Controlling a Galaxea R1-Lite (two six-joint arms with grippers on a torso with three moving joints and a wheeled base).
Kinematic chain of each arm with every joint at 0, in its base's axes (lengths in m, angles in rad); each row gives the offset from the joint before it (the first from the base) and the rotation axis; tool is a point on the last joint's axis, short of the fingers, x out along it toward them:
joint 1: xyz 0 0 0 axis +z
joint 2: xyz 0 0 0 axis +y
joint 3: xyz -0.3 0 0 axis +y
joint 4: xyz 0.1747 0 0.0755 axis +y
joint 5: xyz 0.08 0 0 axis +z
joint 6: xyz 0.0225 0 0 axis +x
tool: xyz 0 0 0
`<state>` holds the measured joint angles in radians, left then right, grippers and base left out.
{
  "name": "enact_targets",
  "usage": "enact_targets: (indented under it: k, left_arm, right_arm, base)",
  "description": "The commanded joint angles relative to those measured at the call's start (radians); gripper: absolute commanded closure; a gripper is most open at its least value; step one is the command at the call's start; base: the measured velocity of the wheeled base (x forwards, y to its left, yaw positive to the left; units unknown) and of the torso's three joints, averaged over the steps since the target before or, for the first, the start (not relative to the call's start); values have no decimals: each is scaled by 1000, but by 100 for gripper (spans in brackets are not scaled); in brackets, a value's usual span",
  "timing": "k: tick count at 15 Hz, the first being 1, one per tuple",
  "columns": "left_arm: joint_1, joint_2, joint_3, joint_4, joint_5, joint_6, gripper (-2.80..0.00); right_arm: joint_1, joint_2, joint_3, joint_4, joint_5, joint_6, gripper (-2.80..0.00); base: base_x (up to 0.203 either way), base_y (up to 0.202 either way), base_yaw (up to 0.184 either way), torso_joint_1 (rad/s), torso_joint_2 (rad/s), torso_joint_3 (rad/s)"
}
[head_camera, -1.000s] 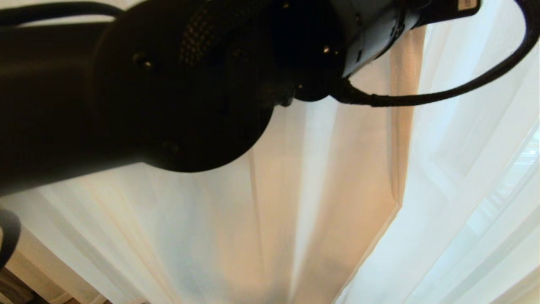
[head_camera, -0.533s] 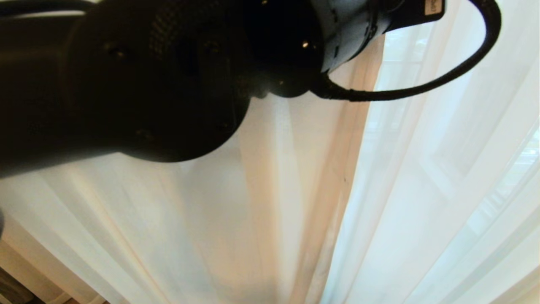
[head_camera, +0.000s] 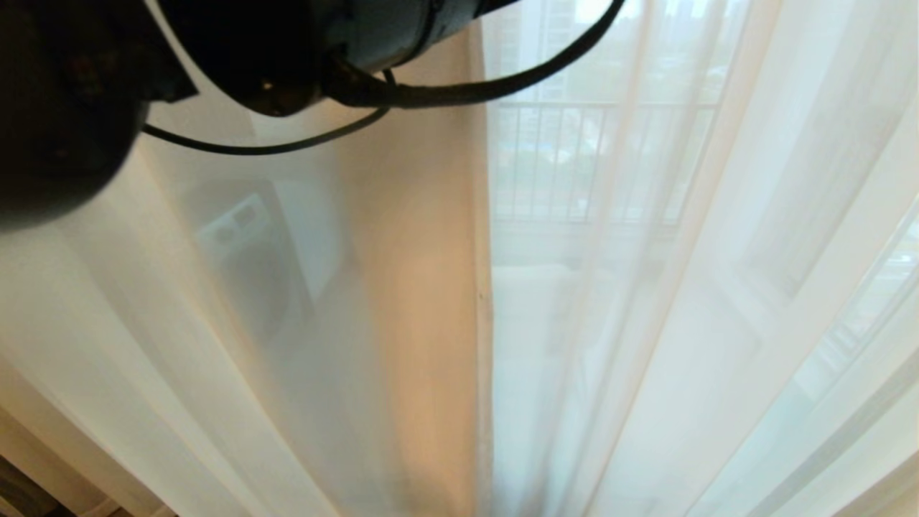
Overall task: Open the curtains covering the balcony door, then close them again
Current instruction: Close the inner curtains on both sides
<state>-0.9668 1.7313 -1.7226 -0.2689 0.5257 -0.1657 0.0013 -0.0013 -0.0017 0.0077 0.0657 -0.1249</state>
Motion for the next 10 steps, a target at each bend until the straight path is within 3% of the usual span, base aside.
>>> enact_targets:
  k: [1, 10]
  left_arm:
    - [29, -90, 46, 12, 8, -1, -280]
    - [195, -359, 254, 154, 107, 25, -280]
  right_arm:
    - [0, 1, 0, 0, 0, -1, 0]
    - [0, 1, 0, 0, 0, -1, 0]
  base:
    - [0, 0, 0, 0, 0, 0]
    - [0, 0, 0, 0, 0, 0]
